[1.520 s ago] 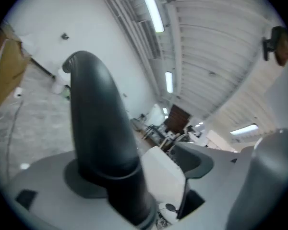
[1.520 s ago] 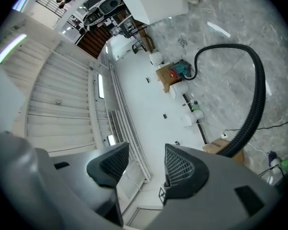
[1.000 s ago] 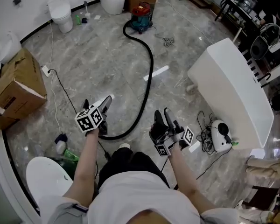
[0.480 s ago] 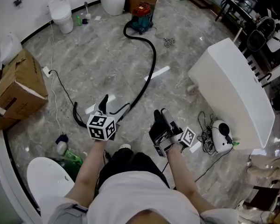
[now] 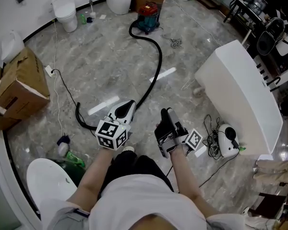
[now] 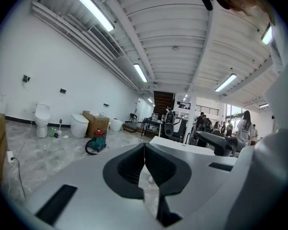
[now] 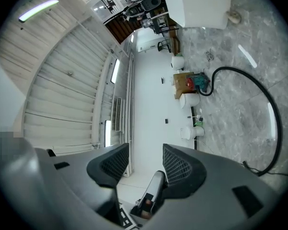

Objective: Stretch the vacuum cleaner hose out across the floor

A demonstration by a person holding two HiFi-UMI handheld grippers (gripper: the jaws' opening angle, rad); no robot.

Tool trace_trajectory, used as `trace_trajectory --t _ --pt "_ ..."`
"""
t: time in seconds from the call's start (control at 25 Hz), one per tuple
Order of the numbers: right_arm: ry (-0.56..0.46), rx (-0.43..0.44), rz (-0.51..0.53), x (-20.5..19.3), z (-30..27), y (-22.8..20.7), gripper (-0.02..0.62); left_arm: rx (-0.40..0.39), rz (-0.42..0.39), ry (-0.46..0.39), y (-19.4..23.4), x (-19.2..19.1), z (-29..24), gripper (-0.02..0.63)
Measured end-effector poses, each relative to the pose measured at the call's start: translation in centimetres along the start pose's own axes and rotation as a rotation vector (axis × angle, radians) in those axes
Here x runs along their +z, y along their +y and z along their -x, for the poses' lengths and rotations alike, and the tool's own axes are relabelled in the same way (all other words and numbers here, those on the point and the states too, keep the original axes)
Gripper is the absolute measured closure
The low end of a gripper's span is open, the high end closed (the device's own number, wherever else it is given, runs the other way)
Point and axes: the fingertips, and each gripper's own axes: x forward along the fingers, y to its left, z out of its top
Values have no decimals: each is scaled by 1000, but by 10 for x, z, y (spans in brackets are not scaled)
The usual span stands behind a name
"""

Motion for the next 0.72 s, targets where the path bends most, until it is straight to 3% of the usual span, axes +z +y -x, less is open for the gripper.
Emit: trace_trajectory --t 0.16,0.44,0.6,0.72 --pt "16 -31 159 -2 -8 10 373 -57 8 1 -15 4 -1 595" --pt "103 -152 703 -22 -23 31 381 -123 -19 25 -38 2 -4 595" --pt "125 -290 1022 -22 -21 29 556 -142 -4 33 -44 -1 -4 595" --pt "157 -346 1137 -25 -17 24 580 -148 2 35 -47 -4 -4 595"
